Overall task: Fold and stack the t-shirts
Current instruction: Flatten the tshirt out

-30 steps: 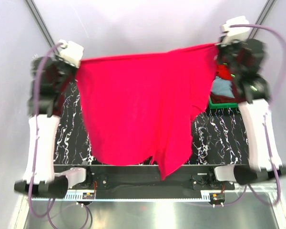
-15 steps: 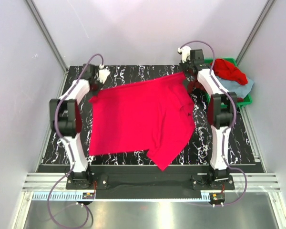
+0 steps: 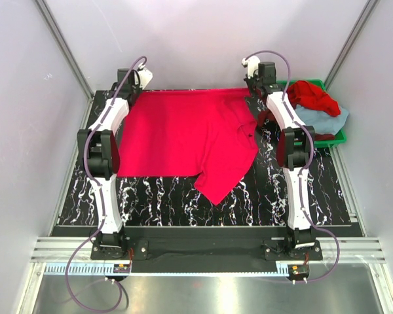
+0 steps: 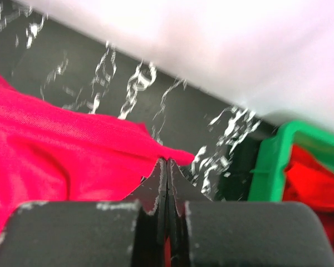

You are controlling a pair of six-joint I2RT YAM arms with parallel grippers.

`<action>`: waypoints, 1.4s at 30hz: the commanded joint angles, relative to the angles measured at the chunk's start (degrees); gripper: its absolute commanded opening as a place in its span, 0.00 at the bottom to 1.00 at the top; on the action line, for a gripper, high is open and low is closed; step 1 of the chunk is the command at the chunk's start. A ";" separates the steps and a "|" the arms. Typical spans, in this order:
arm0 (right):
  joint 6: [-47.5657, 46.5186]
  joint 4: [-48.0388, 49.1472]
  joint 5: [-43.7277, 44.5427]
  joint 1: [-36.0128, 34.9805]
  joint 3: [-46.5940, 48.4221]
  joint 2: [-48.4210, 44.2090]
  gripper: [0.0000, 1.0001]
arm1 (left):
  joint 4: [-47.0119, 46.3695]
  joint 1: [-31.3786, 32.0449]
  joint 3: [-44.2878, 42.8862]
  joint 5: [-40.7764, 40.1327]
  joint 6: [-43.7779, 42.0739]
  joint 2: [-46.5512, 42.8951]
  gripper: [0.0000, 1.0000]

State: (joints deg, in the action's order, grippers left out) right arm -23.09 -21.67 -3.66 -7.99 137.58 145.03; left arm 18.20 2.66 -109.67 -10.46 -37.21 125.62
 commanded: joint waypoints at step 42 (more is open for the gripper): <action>7.97 -10.32 -6.97 -0.80 -28.50 -26.03 0.00 | 7.20 -1.16 16.85 1.49 -3.92 -12.51 0.00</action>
State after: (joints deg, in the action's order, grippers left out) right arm -15.35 -31.66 -10.22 -8.58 109.45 124.77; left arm 24.71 2.39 -93.17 -9.61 -40.27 115.55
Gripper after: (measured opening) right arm 0.009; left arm 0.012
